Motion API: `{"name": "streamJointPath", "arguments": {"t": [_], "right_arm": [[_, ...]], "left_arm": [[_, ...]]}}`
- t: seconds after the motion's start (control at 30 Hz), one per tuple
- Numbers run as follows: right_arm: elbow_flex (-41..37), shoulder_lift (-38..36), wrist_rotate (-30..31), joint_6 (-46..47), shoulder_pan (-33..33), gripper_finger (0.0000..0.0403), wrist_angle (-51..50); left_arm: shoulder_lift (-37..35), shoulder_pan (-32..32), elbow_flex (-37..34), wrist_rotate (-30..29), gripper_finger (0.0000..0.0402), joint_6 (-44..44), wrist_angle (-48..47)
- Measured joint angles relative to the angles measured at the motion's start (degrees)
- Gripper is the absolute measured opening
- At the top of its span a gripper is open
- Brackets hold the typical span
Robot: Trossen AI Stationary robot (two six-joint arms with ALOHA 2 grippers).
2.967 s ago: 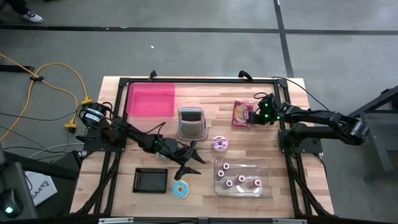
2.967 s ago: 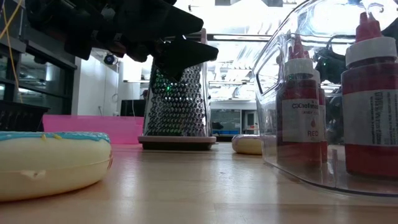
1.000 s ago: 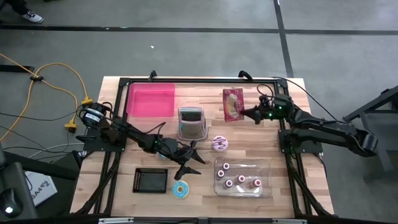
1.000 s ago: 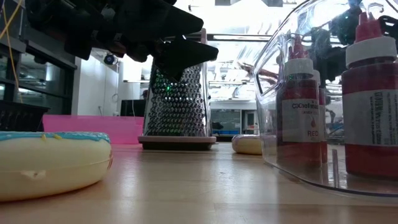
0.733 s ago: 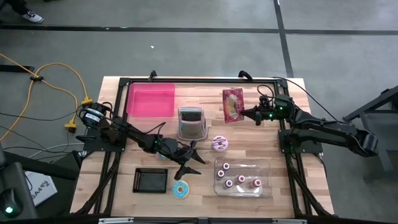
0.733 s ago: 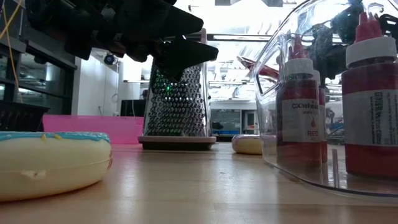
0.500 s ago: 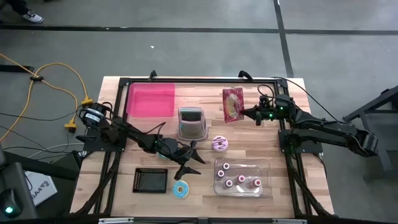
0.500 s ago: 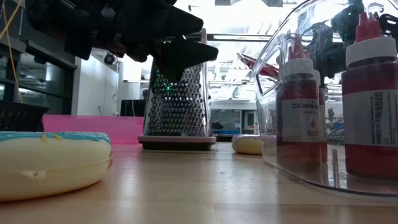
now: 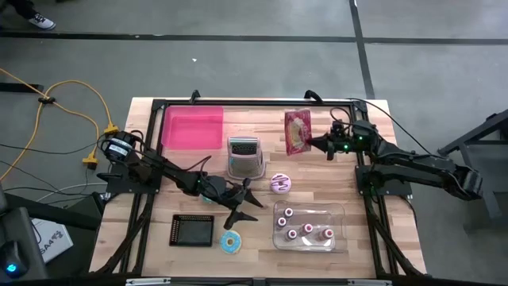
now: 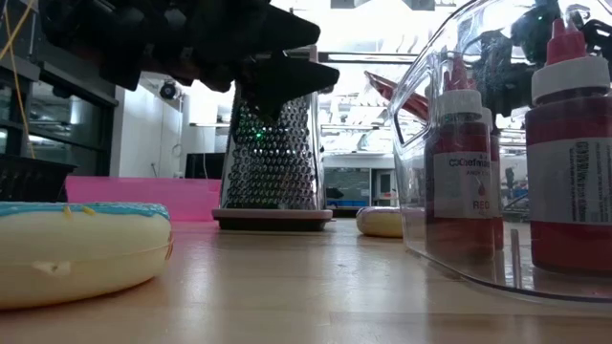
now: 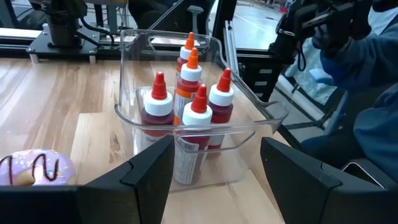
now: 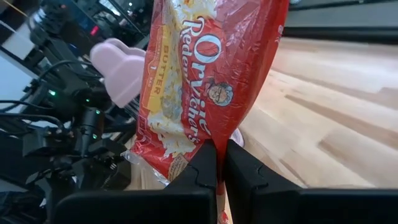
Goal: Pick & Place Food Item
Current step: Put the popcorn bag into the pink bin
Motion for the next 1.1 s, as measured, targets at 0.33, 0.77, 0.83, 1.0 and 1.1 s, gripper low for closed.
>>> {"name": "streamJointPath", "arguments": {"t": [0.33, 0.77, 0.83, 1.0, 1.1], "right_arm": [[0.0, 0.0, -0.2, -2.7, 0.0, 0.0004, 1.3], [0.0, 0.0, -0.2, -4.9, 0.0, 0.0004, 1.8], [0.0, 0.0, -0.2, -4.9, 0.0, 0.0004, 1.8], [0.0, 0.0, -0.2, -4.9, 0.0, 0.0004, 1.8], [0.0, 0.0, -0.2, -4.9, 0.0, 0.0004, 1.8]], "left_arm": [[0.0, 0.0, 0.0, 0.4, 0.0233, -5.5, 0.6], [0.0, -0.4, 0.0, 0.0, 0.0233, -8.7, 0.6], [0.0, -0.5, 0.0, 0.2, 0.0233, -8.7, 0.8], [0.0, -0.4, 0.0, 0.1, 0.0233, -8.9, 1.1], [0.0, -0.4, 0.0, -0.8, 0.0233, -9.0, 1.3]]}}
